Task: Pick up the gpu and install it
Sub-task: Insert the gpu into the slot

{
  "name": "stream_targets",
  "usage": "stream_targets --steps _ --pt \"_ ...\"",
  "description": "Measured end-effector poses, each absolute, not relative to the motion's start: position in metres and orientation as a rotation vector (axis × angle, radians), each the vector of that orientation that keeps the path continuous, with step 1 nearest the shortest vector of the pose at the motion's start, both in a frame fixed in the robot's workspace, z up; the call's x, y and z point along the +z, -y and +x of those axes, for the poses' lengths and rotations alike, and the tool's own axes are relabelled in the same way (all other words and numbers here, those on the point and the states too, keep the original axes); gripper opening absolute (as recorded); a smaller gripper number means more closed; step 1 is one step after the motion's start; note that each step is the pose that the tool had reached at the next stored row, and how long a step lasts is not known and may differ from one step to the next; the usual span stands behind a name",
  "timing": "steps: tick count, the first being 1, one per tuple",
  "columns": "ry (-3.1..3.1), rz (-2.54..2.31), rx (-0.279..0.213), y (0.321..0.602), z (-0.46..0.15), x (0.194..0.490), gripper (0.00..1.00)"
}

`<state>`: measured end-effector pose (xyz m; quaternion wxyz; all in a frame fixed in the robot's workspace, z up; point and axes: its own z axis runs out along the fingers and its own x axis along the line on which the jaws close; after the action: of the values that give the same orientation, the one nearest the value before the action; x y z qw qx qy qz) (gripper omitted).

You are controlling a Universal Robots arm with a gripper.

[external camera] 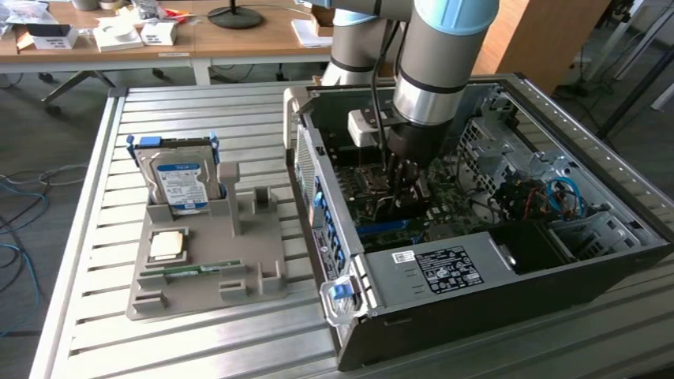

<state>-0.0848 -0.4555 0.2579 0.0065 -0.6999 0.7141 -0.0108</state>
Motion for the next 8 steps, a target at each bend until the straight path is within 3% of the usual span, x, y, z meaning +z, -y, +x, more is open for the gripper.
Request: stream_targets --steps 8 --pt "-2.234 -2.190 -0.034 0.4555 -0.0848 0.2566 0.26"
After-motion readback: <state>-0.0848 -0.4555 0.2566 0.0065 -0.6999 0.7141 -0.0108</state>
